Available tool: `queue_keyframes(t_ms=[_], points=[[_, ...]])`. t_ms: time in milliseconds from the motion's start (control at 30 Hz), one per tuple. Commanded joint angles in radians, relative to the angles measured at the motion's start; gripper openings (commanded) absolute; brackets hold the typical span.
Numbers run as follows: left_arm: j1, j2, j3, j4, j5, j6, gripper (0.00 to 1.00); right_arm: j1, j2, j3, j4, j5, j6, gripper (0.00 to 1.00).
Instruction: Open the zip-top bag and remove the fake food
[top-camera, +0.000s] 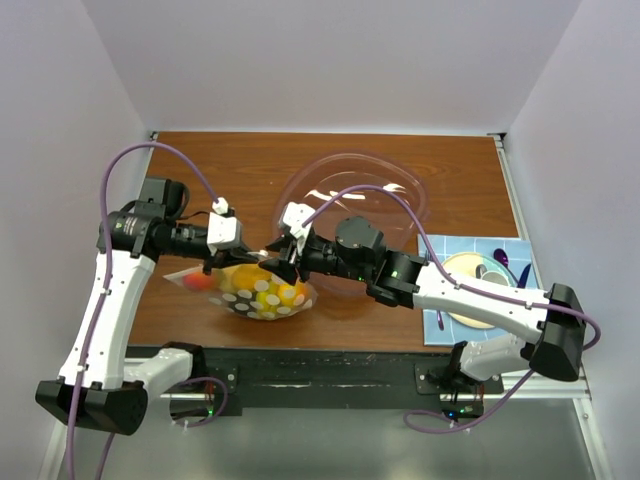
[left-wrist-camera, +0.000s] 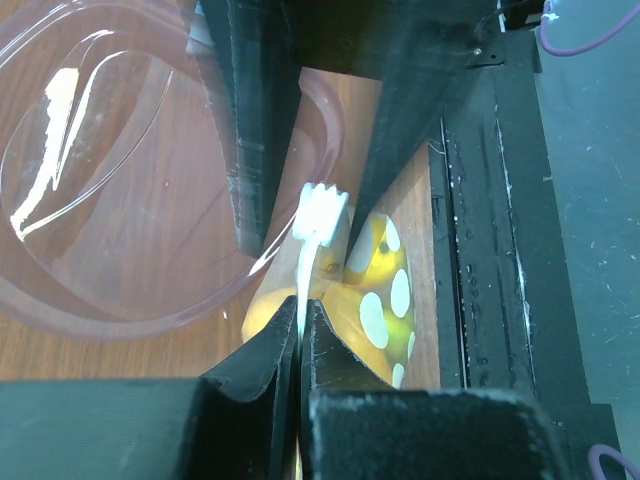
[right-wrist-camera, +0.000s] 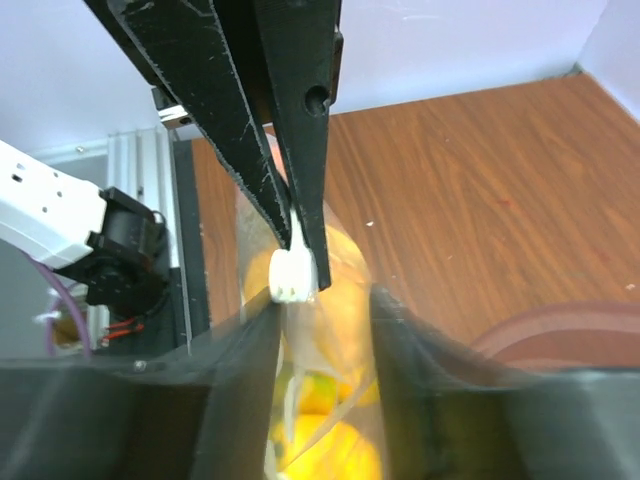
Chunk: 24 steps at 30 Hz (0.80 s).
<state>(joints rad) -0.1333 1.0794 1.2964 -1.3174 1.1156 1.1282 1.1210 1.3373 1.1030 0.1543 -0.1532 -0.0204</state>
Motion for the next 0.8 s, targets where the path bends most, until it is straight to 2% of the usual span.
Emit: queue_keyframes(t_ms=[0, 67, 133, 167, 200, 267, 300, 367, 567, 633, 733, 767], points=[[-0.017, -0.024, 0.043, 0.001, 0.05, -0.005, 0.03, 0.002, 0.01, 0.011, 0.036, -0.02, -0.015, 0.16], [-0.019, -0.027, 0.046, 0.001, 0.046, -0.008, 0.03, 0.002, 0.013, 0.011, 0.027, -0.023, -0.016, 0.0], [-0.019, -0.032, 0.049, 0.003, 0.038, -0.005, 0.06, 0.0, 0.011, 0.008, 0.019, -0.02, -0.013, 0.0], [-0.019, -0.032, 0.049, 0.003, 0.035, -0.005, 0.11, 0.002, 0.008, 0.006, 0.021, -0.019, -0.013, 0.0], [-0.019, -0.029, 0.047, 0.01, 0.032, -0.014, 0.29, 0.002, 0.007, 0.006, 0.021, -0.016, -0.012, 0.0], [-0.019, -0.03, 0.047, 0.036, 0.029, -0.054, 0.46, 0.002, 0.002, 0.006, 0.019, -0.014, -0.01, 0.0], [-0.019, -0.033, 0.049, 0.064, 0.029, -0.091, 0.63, 0.0, 0.002, 0.008, 0.014, -0.017, -0.01, 0.0], [-0.019, -0.038, 0.055, 0.096, 0.041, -0.131, 0.69, 0.002, 0.003, 0.015, 0.008, -0.025, -0.009, 0.0], [-0.019, -0.05, 0.072, 0.127, 0.116, -0.179, 0.7, 0.002, 0.014, 0.026, -0.004, -0.025, -0.004, 0.0], [-0.019, -0.05, 0.057, 0.127, 0.118, -0.174, 0.66, 0.002, 0.019, 0.032, -0.007, -0.028, -0.003, 0.0], [-0.019, -0.05, 0.046, 0.13, 0.112, -0.173, 0.55, 0.002, 0.026, 0.04, -0.015, -0.036, -0.003, 0.0], [-0.019, -0.05, 0.044, 0.129, 0.112, -0.165, 0.48, 0.002, 0.031, 0.041, -0.016, -0.039, -0.003, 0.0]])
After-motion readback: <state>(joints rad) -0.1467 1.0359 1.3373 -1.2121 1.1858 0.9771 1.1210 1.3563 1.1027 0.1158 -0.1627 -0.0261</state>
